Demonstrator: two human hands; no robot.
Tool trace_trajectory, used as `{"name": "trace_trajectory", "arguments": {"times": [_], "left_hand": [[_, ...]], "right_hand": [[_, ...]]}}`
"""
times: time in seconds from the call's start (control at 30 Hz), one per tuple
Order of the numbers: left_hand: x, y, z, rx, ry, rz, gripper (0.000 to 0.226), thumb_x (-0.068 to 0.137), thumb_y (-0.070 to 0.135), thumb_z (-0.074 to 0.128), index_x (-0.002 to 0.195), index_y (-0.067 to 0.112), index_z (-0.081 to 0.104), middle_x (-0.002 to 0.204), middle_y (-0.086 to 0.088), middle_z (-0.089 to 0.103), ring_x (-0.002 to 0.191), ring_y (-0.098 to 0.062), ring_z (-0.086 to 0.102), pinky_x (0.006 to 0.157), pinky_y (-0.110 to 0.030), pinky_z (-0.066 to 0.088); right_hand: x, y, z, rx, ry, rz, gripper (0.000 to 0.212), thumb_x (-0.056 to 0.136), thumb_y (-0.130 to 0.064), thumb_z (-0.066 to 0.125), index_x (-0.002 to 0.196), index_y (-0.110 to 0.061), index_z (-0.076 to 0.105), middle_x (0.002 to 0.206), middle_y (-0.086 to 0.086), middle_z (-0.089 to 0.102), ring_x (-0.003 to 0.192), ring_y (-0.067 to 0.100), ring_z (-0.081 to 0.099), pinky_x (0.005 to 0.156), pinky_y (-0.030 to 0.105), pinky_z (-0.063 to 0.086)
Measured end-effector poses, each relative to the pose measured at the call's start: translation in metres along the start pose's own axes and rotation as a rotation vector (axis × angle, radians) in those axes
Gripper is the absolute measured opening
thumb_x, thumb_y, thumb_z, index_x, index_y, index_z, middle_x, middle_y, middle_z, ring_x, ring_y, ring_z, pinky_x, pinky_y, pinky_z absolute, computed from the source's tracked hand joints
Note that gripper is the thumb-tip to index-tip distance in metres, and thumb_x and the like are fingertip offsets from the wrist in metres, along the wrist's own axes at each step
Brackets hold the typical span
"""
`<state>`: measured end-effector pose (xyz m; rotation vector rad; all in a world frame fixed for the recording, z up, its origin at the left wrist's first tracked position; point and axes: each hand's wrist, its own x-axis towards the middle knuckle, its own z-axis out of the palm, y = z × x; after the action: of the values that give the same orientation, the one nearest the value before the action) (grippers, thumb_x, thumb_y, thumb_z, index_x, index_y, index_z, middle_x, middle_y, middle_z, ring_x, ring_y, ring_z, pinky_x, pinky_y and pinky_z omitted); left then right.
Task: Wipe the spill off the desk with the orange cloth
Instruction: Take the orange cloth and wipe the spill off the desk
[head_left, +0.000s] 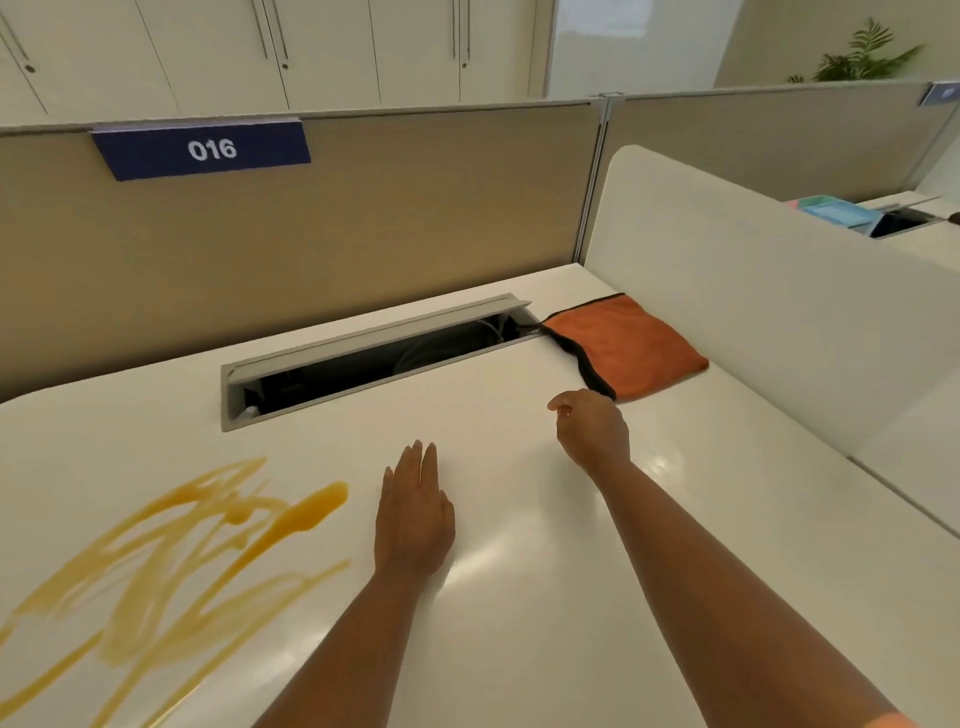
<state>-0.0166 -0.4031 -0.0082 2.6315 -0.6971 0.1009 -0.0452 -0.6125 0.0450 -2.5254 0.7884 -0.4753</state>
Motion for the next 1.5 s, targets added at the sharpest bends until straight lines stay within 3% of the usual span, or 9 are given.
{"name": "trace_trajectory", "arguments": {"times": [0.23,0.43,0.57,0.83,1.0,1.1,1.23,1.37,1.5], "left_hand": [[-0.001,0.003,0.012,-0.009,0.024,-0.008,0.053,0.094,0.019,0.031,0.144,0.012,0.016,0.157,-0.004,0.012,0.145,-0.015,0.008,0.120,-0.032,0.000],[-0.001,0.003,0.014,0.005,0.009,-0.009,0.053,0.093,0.022,0.030,0.144,0.013,0.018,0.156,-0.002,0.017,0.145,-0.013,0.011,0.120,-0.032,-0.001],[0.000,0.003,0.014,0.014,0.014,-0.012,0.053,0.093,0.022,0.031,0.144,0.014,0.019,0.156,-0.002,0.019,0.144,-0.012,0.012,0.120,-0.031,0.000],[0.000,0.004,0.013,-0.003,0.018,-0.007,0.054,0.093,0.023,0.032,0.144,0.015,0.018,0.156,0.000,0.017,0.145,-0.011,0.009,0.120,-0.031,-0.003],[0.001,0.004,0.013,0.000,0.017,0.000,0.054,0.092,0.024,0.032,0.144,0.015,0.018,0.156,-0.001,0.017,0.145,-0.011,0.010,0.119,-0.031,-0.003],[0.000,0.008,0.008,0.003,0.036,-0.022,0.054,0.087,0.018,0.048,0.139,0.010,0.034,0.148,-0.009,0.036,0.140,-0.020,0.029,0.118,-0.040,0.016],[0.000,0.010,0.006,-0.007,0.065,-0.030,0.048,0.081,0.012,0.056,0.128,0.006,0.049,0.132,-0.013,0.055,0.127,-0.026,0.048,0.114,-0.045,0.026],[-0.001,0.010,0.003,0.078,0.079,-0.021,0.043,0.074,0.012,0.062,0.117,0.006,0.058,0.125,-0.013,0.061,0.120,-0.027,0.055,0.108,-0.048,0.034],[-0.005,0.014,-0.004,0.175,0.090,-0.036,0.045,0.061,0.009,0.070,0.105,0.006,0.062,0.117,-0.017,0.065,0.109,-0.030,0.063,0.095,-0.051,0.049]], "right_hand": [[0.034,0.029,0.018,-0.068,0.005,-0.031,0.034,0.085,0.004,0.047,0.109,-0.011,0.066,0.114,0.012,0.063,0.110,0.028,0.052,0.085,0.036,0.046],[0.060,0.044,0.022,-0.253,0.036,-0.021,0.045,0.089,-0.007,0.053,0.132,-0.003,0.041,0.134,0.021,0.044,0.121,0.035,0.040,0.098,0.041,0.037],[0.069,0.049,0.024,-0.245,0.013,0.115,0.033,0.091,-0.002,0.047,0.124,0.005,0.042,0.127,0.027,0.048,0.115,0.040,0.045,0.095,0.044,0.040],[0.086,0.055,0.018,-0.433,0.004,-0.019,0.022,0.084,0.015,0.044,0.097,0.007,0.059,0.103,0.025,0.063,0.098,0.037,0.059,0.081,0.039,0.049],[0.109,0.041,-0.010,-0.109,0.213,0.092,0.019,0.084,0.007,0.042,0.096,0.014,0.055,0.102,0.035,0.059,0.097,0.046,0.053,0.082,0.047,0.041],[0.122,0.019,-0.034,0.047,0.264,0.135,0.025,0.083,-0.005,0.048,0.103,0.009,0.057,0.106,0.032,0.061,0.099,0.044,0.055,0.082,0.043,0.043],[0.100,-0.019,-0.065,0.097,0.054,0.113,0.054,0.063,-0.049,0.053,0.088,-0.003,0.065,0.085,0.019,0.064,0.080,0.035,0.054,0.070,0.033,0.042],[0.046,-0.050,-0.073,0.031,-0.213,0.006,0.082,0.036,-0.059,0.034,0.090,-0.008,0.070,0.090,0.014,0.068,0.082,0.031,0.057,0.072,0.028,0.044],[-0.009,-0.058,-0.036,-0.070,-0.576,-0.123,0.021,0.078,-0.029,0.056,0.080,-0.010,0.064,0.084,0.010,0.065,0.076,0.023,0.059,0.073,0.028,0.049]]}}
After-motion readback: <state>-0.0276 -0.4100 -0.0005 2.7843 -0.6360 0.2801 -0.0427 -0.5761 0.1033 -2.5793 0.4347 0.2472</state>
